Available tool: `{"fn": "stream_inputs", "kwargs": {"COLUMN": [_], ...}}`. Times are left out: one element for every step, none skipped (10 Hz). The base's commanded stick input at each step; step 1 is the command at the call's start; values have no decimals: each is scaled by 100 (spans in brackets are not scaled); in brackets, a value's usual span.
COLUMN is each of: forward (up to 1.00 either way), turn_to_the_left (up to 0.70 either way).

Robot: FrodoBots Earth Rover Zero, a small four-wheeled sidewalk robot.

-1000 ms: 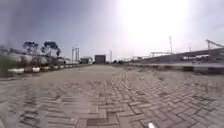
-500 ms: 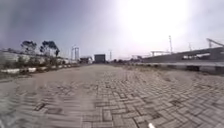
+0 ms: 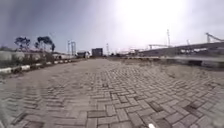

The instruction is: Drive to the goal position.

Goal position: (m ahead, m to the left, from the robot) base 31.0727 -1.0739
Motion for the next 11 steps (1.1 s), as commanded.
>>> {"fn": "stream_inputs", "kwargs": {"forward": [100, 100, 100, 100, 100, 100, 100, 100, 100, 100, 100], "turn_to_the_left": [0, 0, 0, 0, 0, 0, 0, 0, 0, 0, 0]}}
